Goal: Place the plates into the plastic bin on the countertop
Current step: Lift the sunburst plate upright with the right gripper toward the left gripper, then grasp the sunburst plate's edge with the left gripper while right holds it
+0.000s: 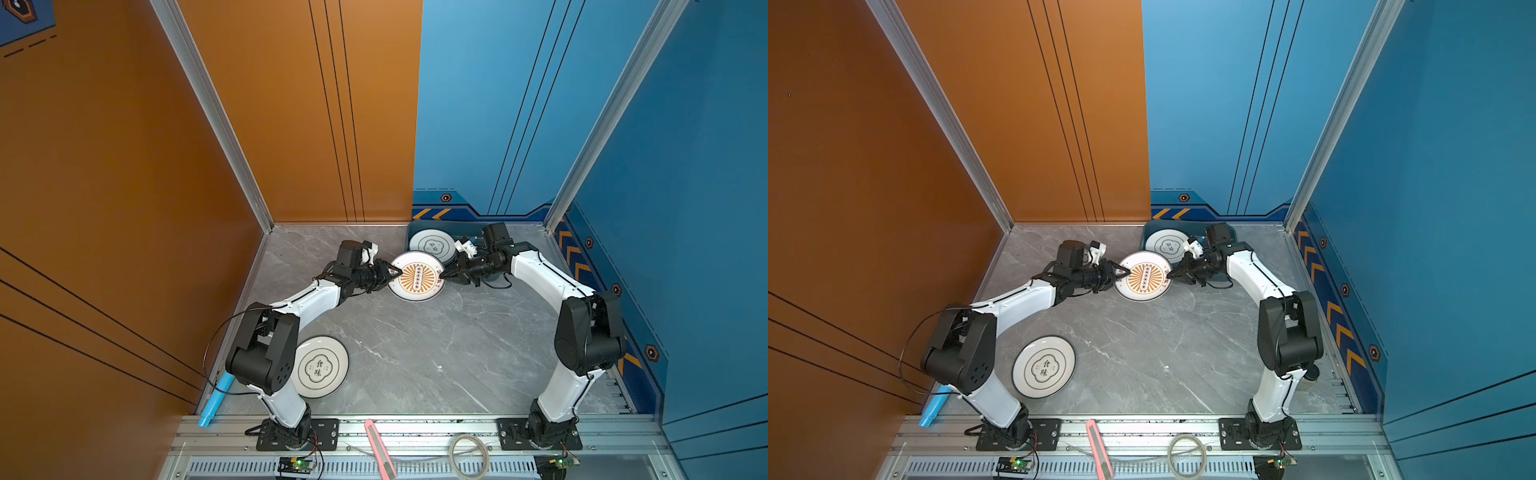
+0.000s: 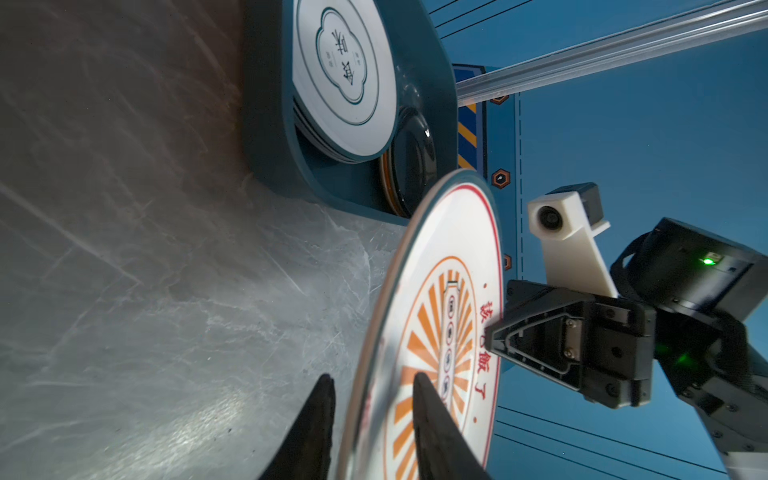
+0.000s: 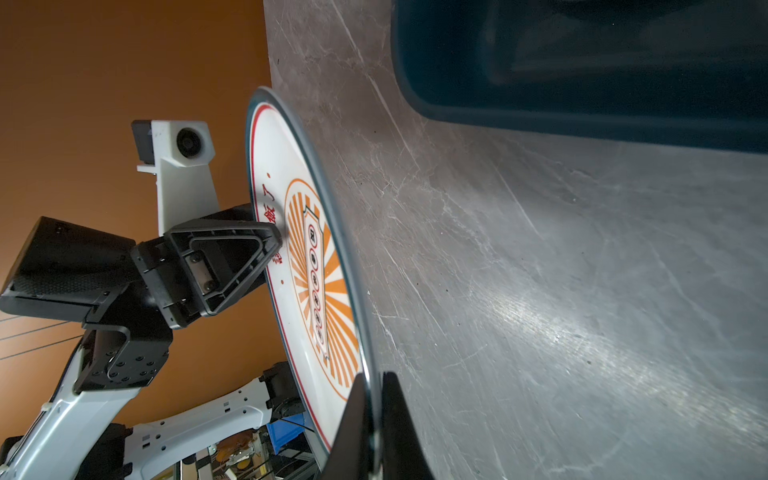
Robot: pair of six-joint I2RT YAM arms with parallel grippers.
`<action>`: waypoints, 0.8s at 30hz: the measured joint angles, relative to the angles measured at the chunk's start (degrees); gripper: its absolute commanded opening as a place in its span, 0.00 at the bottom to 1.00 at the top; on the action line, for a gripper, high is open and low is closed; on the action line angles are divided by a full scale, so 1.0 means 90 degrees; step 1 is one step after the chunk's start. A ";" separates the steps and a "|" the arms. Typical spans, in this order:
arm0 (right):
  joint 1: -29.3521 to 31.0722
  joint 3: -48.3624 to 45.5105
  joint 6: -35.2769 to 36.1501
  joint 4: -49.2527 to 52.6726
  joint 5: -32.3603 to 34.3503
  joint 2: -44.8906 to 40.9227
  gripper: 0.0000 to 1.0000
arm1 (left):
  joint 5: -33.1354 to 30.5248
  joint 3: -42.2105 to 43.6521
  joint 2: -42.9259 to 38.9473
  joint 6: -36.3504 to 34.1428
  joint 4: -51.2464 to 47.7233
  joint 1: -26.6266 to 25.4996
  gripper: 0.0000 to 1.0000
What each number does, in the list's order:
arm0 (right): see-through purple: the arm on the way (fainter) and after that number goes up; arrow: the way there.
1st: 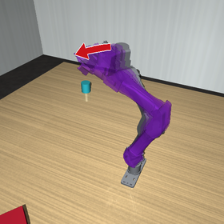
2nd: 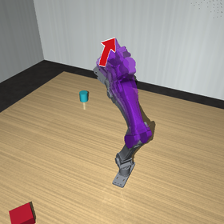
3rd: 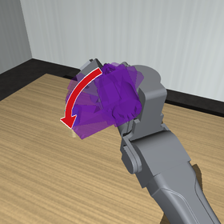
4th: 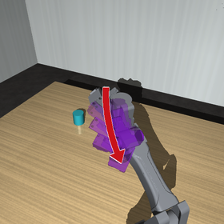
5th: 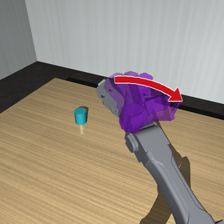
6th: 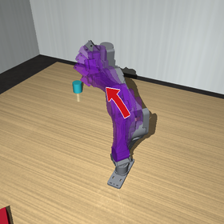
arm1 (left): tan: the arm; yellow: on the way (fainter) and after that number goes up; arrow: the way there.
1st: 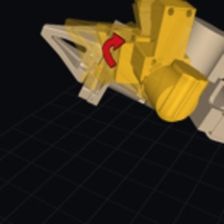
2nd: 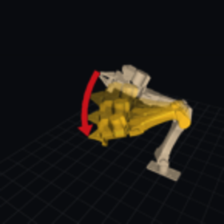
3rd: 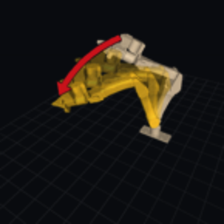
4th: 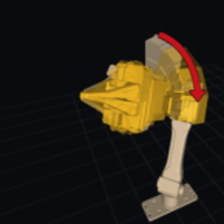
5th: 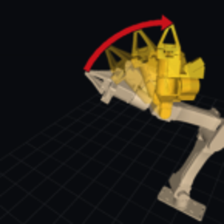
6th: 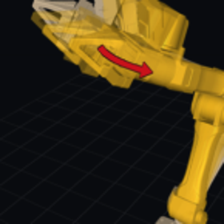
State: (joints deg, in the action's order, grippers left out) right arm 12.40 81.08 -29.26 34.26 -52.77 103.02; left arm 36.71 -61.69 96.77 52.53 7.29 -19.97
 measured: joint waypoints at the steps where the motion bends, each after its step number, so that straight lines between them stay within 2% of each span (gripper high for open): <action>1: -0.0017 0.0000 -0.0024 -0.0005 -0.0022 0.0000 0.00 | 0.0051 -0.0075 0.0039 0.0029 0.0046 0.0000 0.24; 2: -0.0044 0.0000 -0.0046 -0.0032 -0.0046 0.0000 0.00 | 0.0090 -0.0141 0.0090 0.0066 0.0095 0.0002 0.20; 8: -0.0197 0.0022 -0.0136 -0.0097 -0.0097 0.0000 0.00 | 0.0338 -0.0321 0.0393 0.0223 0.0318 0.0000 0.14; 11: -0.0265 0.0024 -0.0194 -0.0095 -0.0109 0.0000 0.00 | 0.0464 -0.0401 0.0396 0.0374 0.0442 0.0010 0.05; 14: -0.0340 0.0085 -0.0204 -0.0170 -0.0243 0.0007 0.00 | 0.0515 -0.0590 0.0427 0.0483 0.0508 0.0015 0.01; 15: -0.0347 0.0131 -0.0216 -0.0189 -0.0238 0.0007 0.04 | 0.0525 -0.0644 0.0461 0.0503 0.0522 0.0015 0.01; 17: -0.0376 0.0170 -0.0250 -0.0238 -0.0236 0.0007 0.22 | 0.0559 -0.0770 0.0549 0.0525 0.0554 0.0019 0.01; 19: -0.0372 0.0194 -0.0321 -0.0328 -0.0287 0.0019 0.32 | 0.0576 -0.0872 0.0634 0.0498 0.0551 0.0000 0.00; 21: -0.0352 0.0199 -0.0447 -0.0440 -0.0308 0.0029 0.36 | 0.0617 -0.0950 0.0731 0.0505 0.0551 -0.0012 0.00; 24: -0.0350 0.0199 -0.0634 -0.0680 -0.0342 0.0100 0.35 | 0.0622 -0.1081 0.0857 0.0508 0.0551 -0.0012 0.00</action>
State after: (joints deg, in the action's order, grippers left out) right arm 9.26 82.87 -34.96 28.14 -55.86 103.92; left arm 42.30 -71.42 104.49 57.10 12.25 -20.08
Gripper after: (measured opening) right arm 0.359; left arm 0.092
